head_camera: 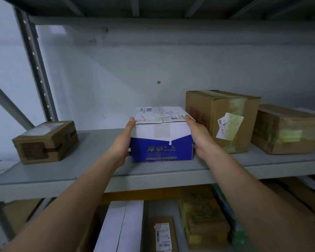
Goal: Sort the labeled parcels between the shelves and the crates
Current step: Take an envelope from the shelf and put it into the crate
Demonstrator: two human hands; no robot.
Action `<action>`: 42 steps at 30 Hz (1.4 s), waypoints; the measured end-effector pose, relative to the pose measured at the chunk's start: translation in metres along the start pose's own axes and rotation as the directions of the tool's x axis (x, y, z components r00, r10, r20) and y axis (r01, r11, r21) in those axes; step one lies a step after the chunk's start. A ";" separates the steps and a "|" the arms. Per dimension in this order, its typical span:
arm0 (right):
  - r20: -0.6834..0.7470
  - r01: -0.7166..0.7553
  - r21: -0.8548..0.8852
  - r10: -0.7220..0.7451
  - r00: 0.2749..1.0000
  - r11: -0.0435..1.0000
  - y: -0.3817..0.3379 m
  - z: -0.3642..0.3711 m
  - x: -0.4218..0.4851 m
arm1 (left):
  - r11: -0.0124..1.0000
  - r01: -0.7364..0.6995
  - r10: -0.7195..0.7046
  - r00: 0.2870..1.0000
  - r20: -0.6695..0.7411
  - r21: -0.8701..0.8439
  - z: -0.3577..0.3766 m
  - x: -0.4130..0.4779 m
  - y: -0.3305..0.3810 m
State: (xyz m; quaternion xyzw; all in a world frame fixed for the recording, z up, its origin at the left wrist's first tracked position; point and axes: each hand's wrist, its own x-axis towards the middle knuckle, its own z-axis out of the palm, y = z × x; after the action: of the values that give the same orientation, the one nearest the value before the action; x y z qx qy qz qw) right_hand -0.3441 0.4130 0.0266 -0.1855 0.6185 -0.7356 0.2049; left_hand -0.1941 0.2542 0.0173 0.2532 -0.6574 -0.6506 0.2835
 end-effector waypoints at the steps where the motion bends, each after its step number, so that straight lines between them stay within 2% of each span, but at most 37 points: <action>1: 0.005 0.010 -0.009 -0.010 1.000 1.000 0.000 -0.002 -0.008 | 1.000 -0.003 0.003 1.000 0.007 0.004 -0.002 -0.005 -0.001; 4: 0.025 0.038 -0.031 -0.037 0.999 0.999 0.004 -0.009 -0.032 | 0.999 -0.035 0.035 0.999 0.032 -0.006 -0.007 -0.025 -0.004; 9: 0.017 0.179 -0.038 -0.179 0.984 0.983 0.016 -0.020 -0.085 | 0.980 -0.199 0.200 0.977 0.070 -0.028 -0.019 -0.062 -0.019; 13: -0.023 0.306 0.007 -0.306 0.952 0.952 0.027 -0.026 -0.125 | 0.941 -0.336 0.336 0.929 0.158 -0.025 -0.034 -0.094 -0.031; 17: -0.031 0.348 0.040 -0.347 0.938 0.937 0.036 -0.029 -0.157 | 0.895 -0.444 0.440 0.867 0.233 -0.039 -0.046 -0.119 -0.041; 23: -0.067 0.421 0.074 -0.417 0.906 0.904 0.058 -0.030 -0.190 | 0.874 -0.484 0.480 0.837 0.264 -0.055 -0.058 -0.155 -0.057; 26: -0.068 0.426 0.074 -0.421 0.904 0.902 0.073 -0.030 -0.202 | 0.878 -0.474 0.474 0.845 0.248 -0.066 -0.063 -0.173 -0.063; 33: -0.058 0.481 0.223 -0.481 0.875 0.848 0.102 -0.023 -0.227 | 0.879 -0.477 0.467 0.863 0.193 0.003 -0.078 -0.205 -0.091; 42: -0.057 0.518 0.290 -0.526 0.849 0.805 0.113 -0.016 -0.236 | 0.881 -0.472 0.455 0.867 0.202 0.041 -0.089 -0.214 -0.100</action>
State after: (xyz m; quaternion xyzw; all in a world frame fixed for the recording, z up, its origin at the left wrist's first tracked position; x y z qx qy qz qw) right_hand -0.1441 0.5345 -0.0917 -0.3251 0.4242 -0.8447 0.0283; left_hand 0.0170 0.3389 -0.0921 0.0383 -0.7509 -0.5541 0.3572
